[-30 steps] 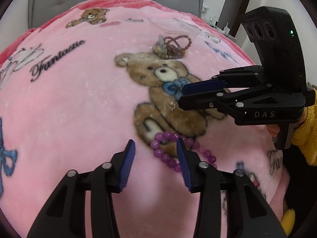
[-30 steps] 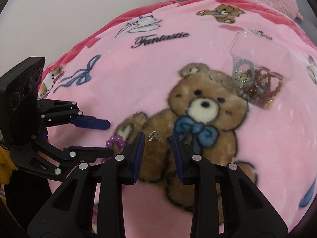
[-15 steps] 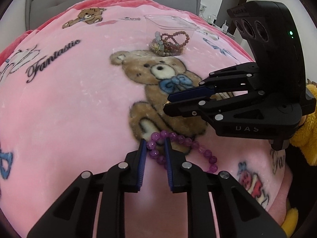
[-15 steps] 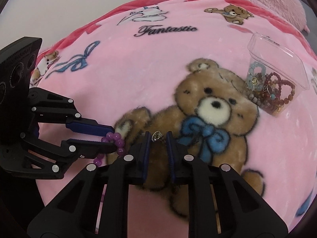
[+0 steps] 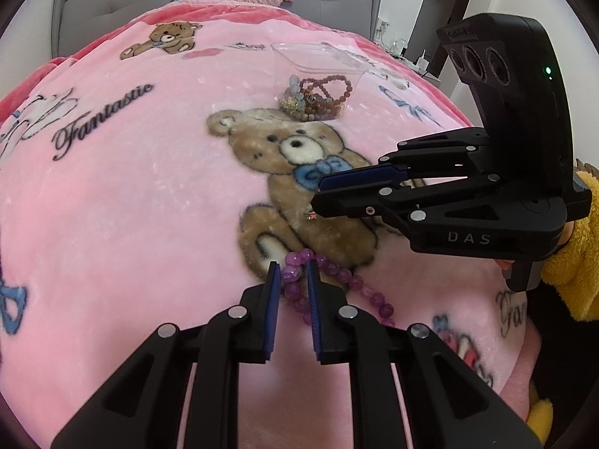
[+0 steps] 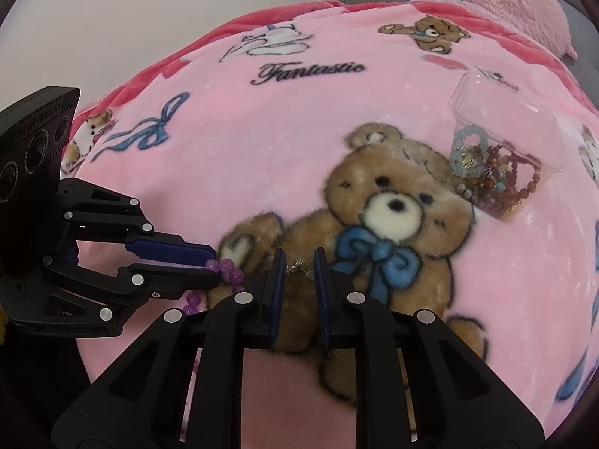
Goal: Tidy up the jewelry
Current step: 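Grasp the purple bead bracelet with the left tool while the right tool grasps a small silver stud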
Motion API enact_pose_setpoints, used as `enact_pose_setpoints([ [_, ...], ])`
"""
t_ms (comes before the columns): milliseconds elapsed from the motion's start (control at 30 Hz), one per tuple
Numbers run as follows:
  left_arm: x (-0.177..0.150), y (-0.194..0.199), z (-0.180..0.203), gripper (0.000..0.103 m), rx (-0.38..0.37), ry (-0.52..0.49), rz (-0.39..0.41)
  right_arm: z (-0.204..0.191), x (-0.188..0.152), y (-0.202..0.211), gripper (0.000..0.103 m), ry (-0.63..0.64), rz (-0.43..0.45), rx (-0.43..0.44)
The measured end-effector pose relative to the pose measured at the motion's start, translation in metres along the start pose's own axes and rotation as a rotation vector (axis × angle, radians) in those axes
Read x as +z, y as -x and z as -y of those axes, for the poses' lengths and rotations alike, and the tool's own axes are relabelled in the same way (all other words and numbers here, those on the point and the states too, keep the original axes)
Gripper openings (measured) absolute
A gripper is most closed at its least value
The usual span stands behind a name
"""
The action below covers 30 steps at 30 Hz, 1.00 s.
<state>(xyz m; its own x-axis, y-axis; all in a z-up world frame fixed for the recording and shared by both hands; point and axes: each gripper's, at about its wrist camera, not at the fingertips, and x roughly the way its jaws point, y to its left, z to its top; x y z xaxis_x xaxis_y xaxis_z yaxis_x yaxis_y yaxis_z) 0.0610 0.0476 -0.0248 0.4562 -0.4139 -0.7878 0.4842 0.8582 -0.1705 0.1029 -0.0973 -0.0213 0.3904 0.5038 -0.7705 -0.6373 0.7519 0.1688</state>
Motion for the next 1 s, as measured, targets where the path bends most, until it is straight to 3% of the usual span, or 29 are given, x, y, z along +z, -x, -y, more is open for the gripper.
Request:
enact_pose_setpoints([
  [100,0.002,0.003,0.001,0.014,-0.001,0.0,0.008,0.0,0.001,0.002,0.012,0.006,-0.003,0.008],
  [233,0.0,0.004,0.001,0.014,0.002,-0.003,0.009,-0.005,-0.005,-0.009,0.024,0.089,-0.048,-0.02],
  [467,-0.004,-0.002,-0.004,0.014,0.005,0.003,-0.013,-0.003,-0.002,-0.017,0.024,0.063,-0.043,-0.004],
  [533,-0.004,-0.003,-0.005,0.014,0.003,0.008,-0.012,-0.003,-0.002,-0.02,0.016,0.066,-0.049,-0.01],
  [1000,-0.004,-0.008,-0.003,0.014,0.012,-0.002,-0.026,0.0,-0.004,0.001,0.015,0.038,-0.007,0.0],
])
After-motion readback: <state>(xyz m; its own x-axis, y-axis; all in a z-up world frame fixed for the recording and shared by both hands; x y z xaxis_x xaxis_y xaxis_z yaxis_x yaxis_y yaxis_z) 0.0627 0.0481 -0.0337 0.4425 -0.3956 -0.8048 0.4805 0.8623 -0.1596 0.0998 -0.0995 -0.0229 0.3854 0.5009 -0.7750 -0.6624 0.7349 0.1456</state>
